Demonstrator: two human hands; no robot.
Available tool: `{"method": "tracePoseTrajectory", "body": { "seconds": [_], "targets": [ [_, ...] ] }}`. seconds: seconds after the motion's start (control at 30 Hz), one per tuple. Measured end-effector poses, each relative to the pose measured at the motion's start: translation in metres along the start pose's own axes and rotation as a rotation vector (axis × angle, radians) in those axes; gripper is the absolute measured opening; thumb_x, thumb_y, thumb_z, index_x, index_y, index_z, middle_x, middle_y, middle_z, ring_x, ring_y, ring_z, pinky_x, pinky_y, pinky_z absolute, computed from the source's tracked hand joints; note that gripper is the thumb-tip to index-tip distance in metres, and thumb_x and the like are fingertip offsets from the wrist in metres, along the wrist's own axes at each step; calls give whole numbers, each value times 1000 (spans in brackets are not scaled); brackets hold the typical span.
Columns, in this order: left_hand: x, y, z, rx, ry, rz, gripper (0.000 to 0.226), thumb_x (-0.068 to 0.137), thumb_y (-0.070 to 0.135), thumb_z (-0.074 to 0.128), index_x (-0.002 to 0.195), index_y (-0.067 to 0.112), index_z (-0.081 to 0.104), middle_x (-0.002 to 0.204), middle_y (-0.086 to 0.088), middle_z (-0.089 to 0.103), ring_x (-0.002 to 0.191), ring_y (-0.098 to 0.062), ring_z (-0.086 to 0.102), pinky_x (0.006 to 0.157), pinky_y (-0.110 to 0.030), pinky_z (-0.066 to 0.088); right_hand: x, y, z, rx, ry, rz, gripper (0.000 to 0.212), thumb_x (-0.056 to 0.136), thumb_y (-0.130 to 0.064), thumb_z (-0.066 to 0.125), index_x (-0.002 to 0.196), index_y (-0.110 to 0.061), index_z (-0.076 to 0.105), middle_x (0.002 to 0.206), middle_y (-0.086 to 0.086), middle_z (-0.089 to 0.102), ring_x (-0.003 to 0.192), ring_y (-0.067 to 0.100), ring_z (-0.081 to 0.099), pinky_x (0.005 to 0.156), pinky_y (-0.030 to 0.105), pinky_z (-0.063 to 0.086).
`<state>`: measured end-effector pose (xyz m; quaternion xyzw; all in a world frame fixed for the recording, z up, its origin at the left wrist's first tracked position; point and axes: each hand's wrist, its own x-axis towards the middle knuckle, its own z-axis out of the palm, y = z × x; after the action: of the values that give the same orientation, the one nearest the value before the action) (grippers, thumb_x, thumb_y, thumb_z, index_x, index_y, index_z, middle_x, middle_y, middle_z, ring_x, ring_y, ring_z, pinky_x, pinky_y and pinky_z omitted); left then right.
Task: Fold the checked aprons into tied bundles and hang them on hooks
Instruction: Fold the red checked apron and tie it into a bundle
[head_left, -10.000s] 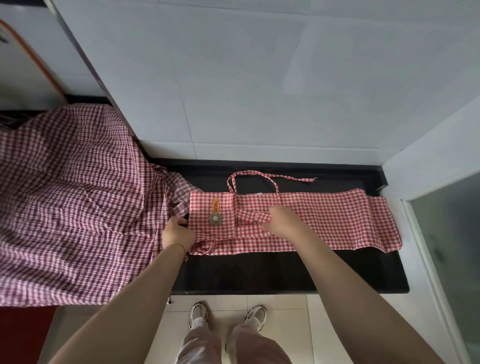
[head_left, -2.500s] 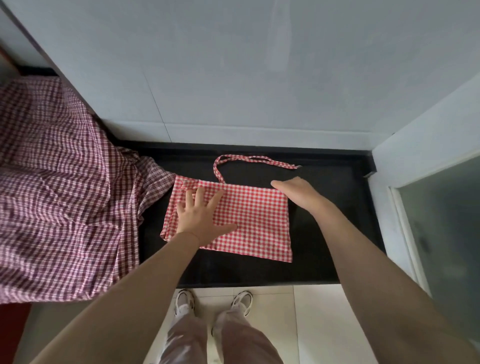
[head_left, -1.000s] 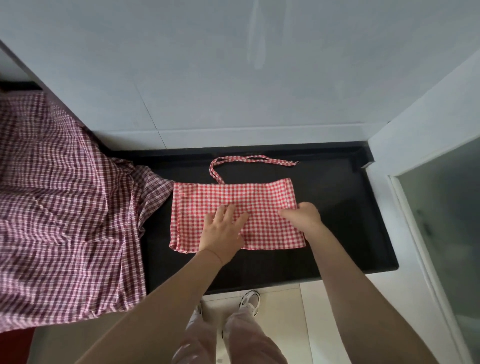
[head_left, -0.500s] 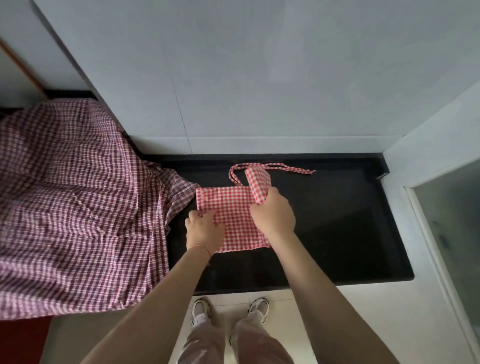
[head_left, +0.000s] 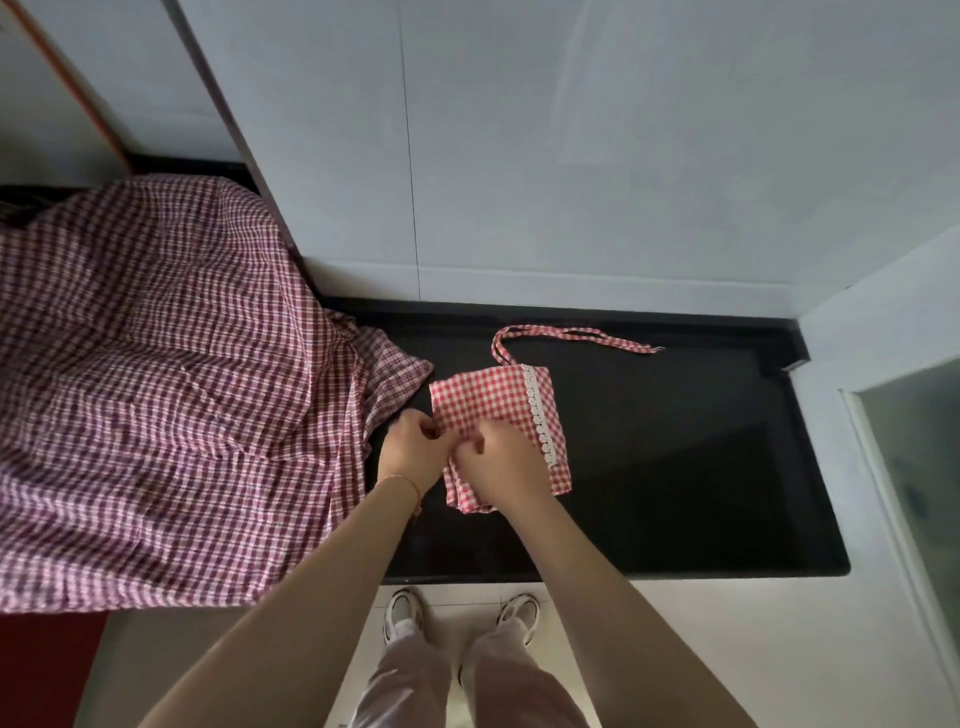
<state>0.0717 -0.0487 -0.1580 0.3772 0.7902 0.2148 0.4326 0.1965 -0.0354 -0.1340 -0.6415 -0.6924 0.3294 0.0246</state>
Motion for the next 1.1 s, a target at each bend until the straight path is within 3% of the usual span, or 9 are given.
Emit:
{"method": "tracePoseTrajectory", "body": {
  "seconds": [0.1,0.17,0.23,0.33,0.57,0.7,0.8,0.97,1.1],
  "targets": [
    [-10,5,7,427,325,514,24,85,19,67,104,11,57,110,-6,53,102,-25,52,84,-41,51,3,21,-22,-9,391,123,17,93,-24,62,108,-19,54,102,-4,49,87,13,56,74,28,52],
    [-12,7,16,599,269,765,36,87,32,65,117,15,59,131,-11,53,125,-34,49,105,-51,42,10,41,-30,58,435,256,38,93,-29,65,125,-14,51,117,3,50,101,18,57,84,33,51],
    [-11,5,22,781,33,728,72,90,63,49,147,21,38,161,-12,23,150,-35,16,120,-58,17,20,56,-33,226,225,447,63,90,-48,66,137,-13,43,133,7,49,115,24,55,96,42,50],
    [0,-7,24,986,-149,647,108,80,87,33,158,23,-6,164,-7,-21,150,-31,-23,122,-56,-3,26,63,-25,415,-5,528,92,74,-64,75,141,-11,40,139,9,49,120,30,57,97,48,52],
    [15,-29,4,1136,-251,660,101,77,89,12,150,34,-31,157,4,-38,144,-22,-36,122,-56,-5,32,76,-27,433,-102,446,44,80,-46,79,107,-19,58,104,-2,63,89,14,60,86,34,53],
    [4,-17,12,1083,-148,667,77,92,72,-3,157,30,-8,163,0,-20,151,-25,-19,121,-57,-6,36,72,-34,250,-64,315,43,87,-45,71,118,-18,58,116,0,64,92,13,59,84,31,49],
    [-6,-3,23,964,0,840,47,103,45,26,139,26,49,151,-6,42,140,-26,34,121,-47,20,37,66,-41,100,-47,284,56,88,-51,68,129,-18,50,121,1,62,102,19,64,88,38,53],
    [-9,0,36,886,-71,759,37,101,33,42,136,28,50,132,0,49,123,-22,44,109,-37,33,35,52,-49,-20,-163,290,66,84,-35,78,131,-19,35,118,3,57,99,20,63,82,36,56],
    [-9,9,34,620,-105,690,16,96,27,49,106,20,60,111,2,58,110,-21,54,97,-36,42,18,21,-35,-206,50,152,35,92,-23,68,111,-20,39,101,1,55,85,18,61,71,33,55]
  ]
}}
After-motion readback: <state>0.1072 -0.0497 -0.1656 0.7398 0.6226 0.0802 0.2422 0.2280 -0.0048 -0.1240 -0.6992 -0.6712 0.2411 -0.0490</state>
